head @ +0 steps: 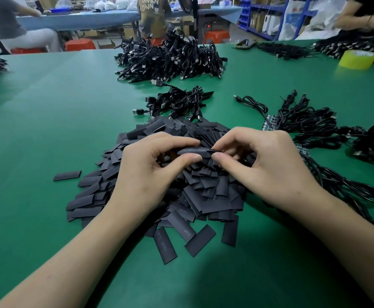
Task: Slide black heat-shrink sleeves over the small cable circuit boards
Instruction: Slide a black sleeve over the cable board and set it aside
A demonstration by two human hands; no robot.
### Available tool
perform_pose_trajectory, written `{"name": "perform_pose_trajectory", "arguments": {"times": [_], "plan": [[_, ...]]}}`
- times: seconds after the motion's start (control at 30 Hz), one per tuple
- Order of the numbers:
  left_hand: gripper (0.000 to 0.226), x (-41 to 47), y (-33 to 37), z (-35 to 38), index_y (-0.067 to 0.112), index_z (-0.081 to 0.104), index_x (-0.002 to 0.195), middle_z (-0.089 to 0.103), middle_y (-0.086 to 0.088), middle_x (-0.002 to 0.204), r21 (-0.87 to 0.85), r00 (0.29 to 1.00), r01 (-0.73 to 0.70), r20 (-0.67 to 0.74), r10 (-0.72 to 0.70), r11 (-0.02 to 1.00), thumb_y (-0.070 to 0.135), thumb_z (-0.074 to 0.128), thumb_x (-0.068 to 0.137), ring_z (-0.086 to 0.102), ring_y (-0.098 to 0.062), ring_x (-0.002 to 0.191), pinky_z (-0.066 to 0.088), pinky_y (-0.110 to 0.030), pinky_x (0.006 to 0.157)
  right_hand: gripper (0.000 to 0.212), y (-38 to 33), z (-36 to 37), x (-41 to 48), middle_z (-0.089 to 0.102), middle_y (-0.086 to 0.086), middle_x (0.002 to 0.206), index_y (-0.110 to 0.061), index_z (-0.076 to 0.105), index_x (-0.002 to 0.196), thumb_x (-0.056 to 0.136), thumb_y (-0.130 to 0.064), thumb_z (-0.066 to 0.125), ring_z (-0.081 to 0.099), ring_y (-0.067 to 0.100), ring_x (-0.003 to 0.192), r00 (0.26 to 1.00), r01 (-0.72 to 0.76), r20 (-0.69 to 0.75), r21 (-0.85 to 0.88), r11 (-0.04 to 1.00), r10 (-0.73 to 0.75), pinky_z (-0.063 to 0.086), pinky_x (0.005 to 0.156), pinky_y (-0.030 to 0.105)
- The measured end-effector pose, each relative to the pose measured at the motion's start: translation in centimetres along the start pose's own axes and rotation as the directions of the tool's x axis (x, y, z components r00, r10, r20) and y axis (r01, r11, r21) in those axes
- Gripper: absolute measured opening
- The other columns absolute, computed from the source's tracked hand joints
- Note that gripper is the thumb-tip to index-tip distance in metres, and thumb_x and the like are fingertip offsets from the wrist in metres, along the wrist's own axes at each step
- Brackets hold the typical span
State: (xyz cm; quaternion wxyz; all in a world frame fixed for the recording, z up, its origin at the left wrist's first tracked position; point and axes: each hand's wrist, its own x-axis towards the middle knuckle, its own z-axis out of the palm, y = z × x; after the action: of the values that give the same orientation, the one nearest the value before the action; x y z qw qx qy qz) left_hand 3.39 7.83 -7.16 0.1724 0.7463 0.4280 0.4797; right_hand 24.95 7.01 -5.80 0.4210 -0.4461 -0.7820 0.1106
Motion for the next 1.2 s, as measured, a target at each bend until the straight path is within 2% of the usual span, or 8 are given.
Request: {"name": "perform_pose_trajectory", "arguments": {"times": [0.17,0.43,0.57,0.77,0.9,0.97,1.1,1.2], "plan": [[0.028,0.0,0.1,-0.2,0.025,0.08,0.103,0.075,0.013,0.084,-0.042,0.981,0.085,-0.174,-0.091,0.996,0.035,0.085,0.077,0.066,-0.005,0.073,0.049,-0.015,0.073,0.005,-0.2,0.2,-0.1,0.069,-0.014,0.072,-0.02,0.075,0.087,0.086,-0.017,0.078,0.066,0.009,0.069,0.999,-0.014,-0.052,-0.007,1.0,0.014,0.053,0.065,0.022],[0.024,-0.2,0.4,0.2,0.02,0.081,0.103,0.074,0.018,0.09,0.11,0.985,0.03,-0.173,-0.011,0.993,0.033,0.081,0.083,0.062,0.013,0.076,0.044,-0.006,0.075,0.006,-0.3,0.4,-0.2,0.066,-0.013,0.068,-0.021,0.074,0.085,0.087,-0.017,0.078,0.063,0.01,0.068,0.998,-0.02,-0.052,-0.061,0.998,0.016,0.047,0.061,0.015],[0.027,-0.2,0.4,0.2,0.022,0.081,0.105,0.074,0.018,0.09,0.134,0.987,0.022,-0.162,0.0,0.991,0.037,0.078,0.083,0.062,0.012,0.077,0.046,-0.008,0.075,0.007,-0.3,0.6,-0.2,0.065,-0.014,0.068,-0.022,0.073,0.085,0.087,-0.017,0.078,0.063,0.01,0.068,0.999,-0.027,-0.044,-0.073,0.997,0.023,0.045,0.061,0.014],[0.035,-0.1,0.5,0.3,0.024,0.078,0.115,0.075,0.015,0.096,0.15,0.993,0.046,-0.117,-0.028,0.988,0.043,0.077,0.086,0.066,0.002,0.084,0.052,-0.018,0.078,0.006,-0.6,0.3,-0.2,0.066,-0.017,0.069,-0.021,0.075,0.085,0.087,-0.017,0.078,0.063,0.007,0.068,0.997,-0.066,-0.052,-0.039,0.997,0.064,0.045,0.061,0.01],[0.049,-0.2,0.5,0.6,0.03,0.07,0.13,0.072,0.019,0.105,0.192,0.998,0.047,-0.059,-0.037,0.98,0.056,0.067,0.089,0.065,-0.004,0.096,0.056,-0.034,0.088,0.008,-0.7,-0.7,0.6,0.069,-0.006,0.063,-0.022,0.074,0.082,0.087,-0.016,0.077,0.062,0.005,0.054,0.969,-0.205,-0.114,0.124,0.971,0.219,0.045,0.056,0.011],[0.048,-0.2,0.3,0.6,0.03,0.07,0.13,0.072,0.019,0.104,0.214,0.999,0.047,-0.037,-0.04,0.976,0.056,0.063,0.09,0.064,-0.006,0.095,0.055,-0.034,0.088,0.006,-0.8,-1.5,1.6,0.072,-0.003,0.063,-0.02,0.074,0.084,0.09,-0.018,0.075,0.065,0.009,0.05,0.932,-0.299,-0.141,0.226,0.927,0.335,0.051,0.054,0.016],[0.04,-0.2,0.1,0.6,0.031,0.073,0.125,0.071,0.02,0.103,0.235,0.998,0.06,-0.027,-0.056,0.97,0.053,0.066,0.093,0.061,-0.004,0.097,0.051,-0.024,0.089,0.007,0.6,-2.4,6.4,0.071,-0.001,0.061,-0.009,0.074,0.092,0.092,-0.016,0.073,0.061,0.01,0.048,0.826,-0.513,-0.023,0.385,0.767,0.564,0.052,0.052,0.019],[0.039,-0.3,0.2,0.8,0.031,0.074,0.122,0.071,0.02,0.103,0.222,0.999,0.049,-0.012,-0.048,0.974,0.053,0.065,0.091,0.062,-0.004,0.1,0.054,-0.031,0.09,0.018,2.2,-1.4,11.9,0.07,0.006,0.07,0.003,0.07,0.105,0.092,-0.009,0.073,0.06,0.008,0.043,0.731,-0.632,0.044,0.419,0.651,0.681,0.051,0.049,0.018]]}}
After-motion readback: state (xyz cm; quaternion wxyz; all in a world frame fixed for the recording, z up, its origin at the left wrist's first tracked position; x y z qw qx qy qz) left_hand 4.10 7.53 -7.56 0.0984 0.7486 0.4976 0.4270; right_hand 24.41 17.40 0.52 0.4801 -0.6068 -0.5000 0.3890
